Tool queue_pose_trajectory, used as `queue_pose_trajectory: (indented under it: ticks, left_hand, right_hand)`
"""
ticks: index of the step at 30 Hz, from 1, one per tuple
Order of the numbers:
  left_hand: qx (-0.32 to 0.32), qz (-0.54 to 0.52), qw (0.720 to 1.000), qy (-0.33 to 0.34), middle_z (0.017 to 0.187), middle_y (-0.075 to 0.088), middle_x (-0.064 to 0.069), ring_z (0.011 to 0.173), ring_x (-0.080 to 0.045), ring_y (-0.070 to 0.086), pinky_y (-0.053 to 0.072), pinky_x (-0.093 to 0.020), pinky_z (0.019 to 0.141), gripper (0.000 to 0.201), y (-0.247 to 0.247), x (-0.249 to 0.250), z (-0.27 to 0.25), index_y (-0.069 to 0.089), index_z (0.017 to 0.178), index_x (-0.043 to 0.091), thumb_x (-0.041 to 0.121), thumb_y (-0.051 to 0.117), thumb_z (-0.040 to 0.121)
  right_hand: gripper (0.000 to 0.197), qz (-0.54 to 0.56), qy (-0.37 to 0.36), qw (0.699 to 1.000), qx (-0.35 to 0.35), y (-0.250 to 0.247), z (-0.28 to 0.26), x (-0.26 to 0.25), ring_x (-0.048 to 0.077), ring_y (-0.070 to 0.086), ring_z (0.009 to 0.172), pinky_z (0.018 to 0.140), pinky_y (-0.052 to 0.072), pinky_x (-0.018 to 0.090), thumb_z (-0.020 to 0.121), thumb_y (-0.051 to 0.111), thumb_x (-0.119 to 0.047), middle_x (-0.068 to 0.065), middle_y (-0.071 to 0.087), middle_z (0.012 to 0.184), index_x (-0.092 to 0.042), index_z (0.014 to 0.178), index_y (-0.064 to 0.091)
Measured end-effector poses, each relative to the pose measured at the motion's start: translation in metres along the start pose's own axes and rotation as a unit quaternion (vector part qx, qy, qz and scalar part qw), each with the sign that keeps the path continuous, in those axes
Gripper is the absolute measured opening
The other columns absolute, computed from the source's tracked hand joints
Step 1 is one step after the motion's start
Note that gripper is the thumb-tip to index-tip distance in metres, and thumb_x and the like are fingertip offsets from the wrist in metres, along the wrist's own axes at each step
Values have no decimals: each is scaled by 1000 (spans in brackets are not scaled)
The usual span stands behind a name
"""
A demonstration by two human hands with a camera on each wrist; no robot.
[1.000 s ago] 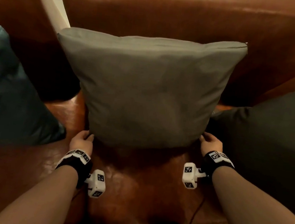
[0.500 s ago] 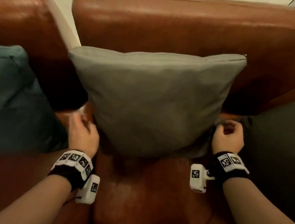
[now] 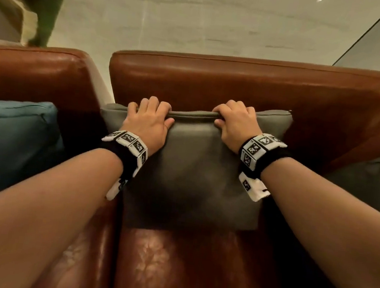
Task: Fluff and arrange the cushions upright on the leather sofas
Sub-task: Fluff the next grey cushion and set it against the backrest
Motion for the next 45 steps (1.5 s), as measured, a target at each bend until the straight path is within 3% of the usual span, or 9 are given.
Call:
queue_pose_trajectory:
  ticks: [13,16,21,23,27,32,36,40,45]
  left_hand:
    - [25,-14,999,-39,109,59,-15,106,-39,52,36,-49,94,31,4,-63,-6,53,117,16,35,33,103]
    - [65,-65,989,-114,123,58,-17,115,-42,49,35,-50,101,40,4,-73,-18,55,126,16,38,33,100]
    - [89,-413,834,-355,149,46,-6,132,-28,50,35,-43,116,54,39,-96,-71,31,150,22,41,33,100]
    - [83,-451,786,-414,136,58,-8,122,-30,59,46,-50,107,43,56,-92,-85,49,138,26,36,36,98]
    - [55,-496,729,-468,83,63,-2,77,-17,61,55,-23,68,12,53,-76,-87,64,102,22,27,53,99]
    - [80,-442,738,-504,94,66,-11,93,-32,65,52,-37,88,10,49,-78,-82,62,86,19,25,59,93]
    - [103,-443,723,-521,115,67,-14,110,-30,60,40,-28,85,24,44,-65,-83,65,111,8,24,52,99]
    - [40,-519,700,-489,122,65,-20,117,-36,59,47,-44,103,36,72,-54,-108,63,120,8,31,43,100]
    - [30,-540,650,-533,100,75,-7,104,-34,69,52,-52,99,20,136,-72,-138,72,80,48,58,64,65]
  right_hand:
    - [35,-38,-17,998,53,-24,-16,84,37,50,96,84,41,47,100,32,-34,15,60,104,-14,113,58]
    - [30,42,118,982,143,-22,-32,107,34,53,109,96,39,44,99,40,-30,11,63,116,-16,117,60]
    - [26,460,417,774,125,33,-100,133,-1,65,64,73,49,28,105,36,-25,9,63,105,-14,118,56]
    - [19,461,415,779,92,52,-113,123,6,67,72,77,53,34,100,53,-26,6,68,96,-15,108,66]
    - [12,373,456,797,132,56,-112,112,22,68,92,83,53,35,87,69,-34,3,71,90,-23,91,72]
    - [22,353,534,750,168,52,-121,115,19,64,94,83,46,27,91,64,-37,-2,67,96,-22,104,73]
    - [24,366,544,733,182,47,-122,108,20,64,92,84,49,30,92,61,-37,1,68,98,-22,108,72]
    - [30,433,509,730,145,53,-126,100,17,61,100,89,47,30,95,57,-37,0,67,106,-19,115,69]
    - [12,461,550,689,97,80,-142,121,22,71,89,89,56,47,72,74,-55,-6,75,91,-43,73,74]
Point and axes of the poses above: each hand's wrist, its own z-axis towards the middle knuckle, its own y-axis out of the palm, x = y × z, the point moved 2 cm from there along z, towards the middle knuckle
